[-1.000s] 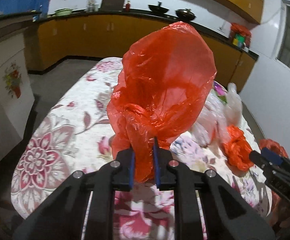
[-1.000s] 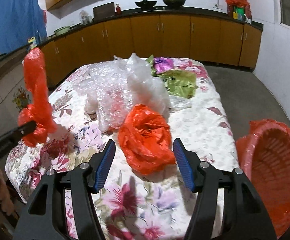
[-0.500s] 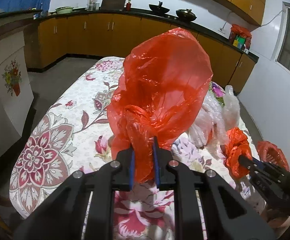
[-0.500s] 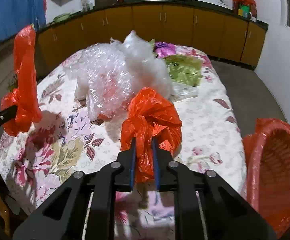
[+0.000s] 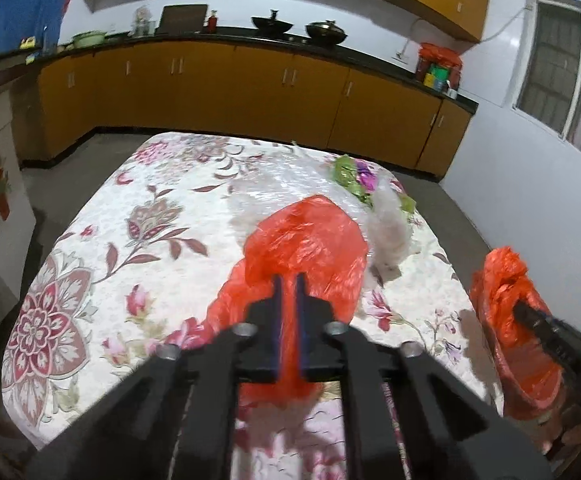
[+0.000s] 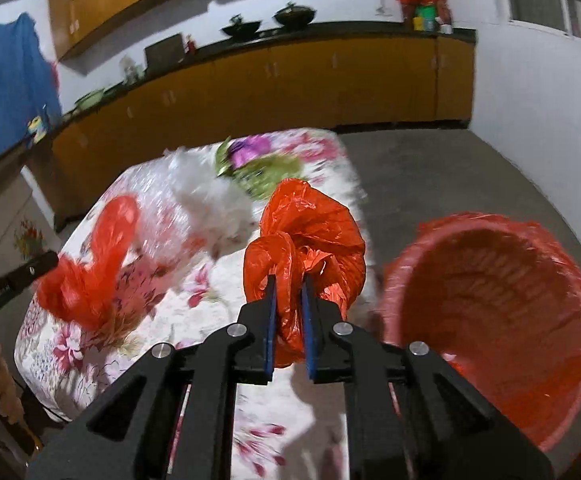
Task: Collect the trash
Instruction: 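Carry both red bags over the basket and open both tools to drop them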
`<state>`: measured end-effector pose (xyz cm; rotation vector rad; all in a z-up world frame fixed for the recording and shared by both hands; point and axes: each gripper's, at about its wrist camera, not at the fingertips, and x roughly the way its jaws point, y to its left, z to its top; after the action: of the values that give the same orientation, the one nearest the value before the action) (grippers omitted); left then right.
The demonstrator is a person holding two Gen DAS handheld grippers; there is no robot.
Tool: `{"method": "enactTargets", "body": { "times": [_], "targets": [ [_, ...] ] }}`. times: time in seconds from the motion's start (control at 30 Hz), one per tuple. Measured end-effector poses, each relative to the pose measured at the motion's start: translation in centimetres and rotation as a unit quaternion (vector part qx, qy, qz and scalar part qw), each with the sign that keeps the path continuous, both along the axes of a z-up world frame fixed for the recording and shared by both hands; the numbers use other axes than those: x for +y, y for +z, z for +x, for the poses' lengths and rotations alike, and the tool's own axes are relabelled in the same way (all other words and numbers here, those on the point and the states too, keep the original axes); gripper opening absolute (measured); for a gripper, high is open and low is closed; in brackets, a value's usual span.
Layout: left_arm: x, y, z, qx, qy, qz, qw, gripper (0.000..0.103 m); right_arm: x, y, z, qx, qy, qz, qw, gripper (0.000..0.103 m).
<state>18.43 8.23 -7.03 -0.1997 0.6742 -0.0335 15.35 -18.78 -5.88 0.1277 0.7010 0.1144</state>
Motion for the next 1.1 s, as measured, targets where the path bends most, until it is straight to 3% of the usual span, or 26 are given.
{"method": "enactTargets", "body": {
  "times": [0.23,0.27,0.3,0.33,0.47,0.63,0.7,0.77,0.87,1.1],
  "targets": [
    [-0.8,-2.5,0.3,0.033,-0.002,0.001,0.9995,0.005,-0.7,-0.6,-0.2,0.007,-0.008,0.009,1.0,0.012],
    [-0.6,-2.8,0.3,0.036,-0.001,0.005,0.9993,0.019,-0.7,-0.7,-0.1,0.008,-0.006,0.009,1.0,0.012],
    [-0.4,-3.1,0.4,0.041,0.0,0.007,0.9991,0.044,-0.7,-0.8,0.0,0.009,-0.006,0.011,1.0,0.012],
    [-0.2,-3.4,0.6,0.045,0.006,0.014,0.9989,0.053,-0.8,-0.7,-0.1,0.01,-0.005,0.013,1.0,0.012],
    [-0.4,-4.9,1.4,0.071,0.008,0.042,0.9966,0.062,-0.5,-1.1,0.0,0.014,0.0,0.017,1.0,0.012],
    [0.0,-7.4,2.2,0.108,0.018,0.039,0.9932,0.061,-0.2,-1.3,-0.1,0.017,0.003,0.013,1.0,0.012],
    [0.1,-8.0,2.3,0.106,0.021,0.044,0.9932,0.05,-0.3,-1.2,-0.2,0.017,0.002,0.014,1.0,0.012],
    [0.1,-8.0,2.3,0.104,0.018,0.054,0.9929,0.032,-0.5,-1.0,-0.4,0.014,-0.001,0.015,1.0,0.012],
    [1.0,-6.6,1.7,0.091,0.014,0.012,0.9957,0.027,-1.0,-0.3,-0.9,0.006,-0.005,0.016,1.0,0.012],
    [-2.1,-1.1,0.0,0.029,-0.038,0.0,0.9989,0.027,-3.1,1.9,-2.8,-0.022,-0.03,0.025,0.999,0.012]
  ]
}}
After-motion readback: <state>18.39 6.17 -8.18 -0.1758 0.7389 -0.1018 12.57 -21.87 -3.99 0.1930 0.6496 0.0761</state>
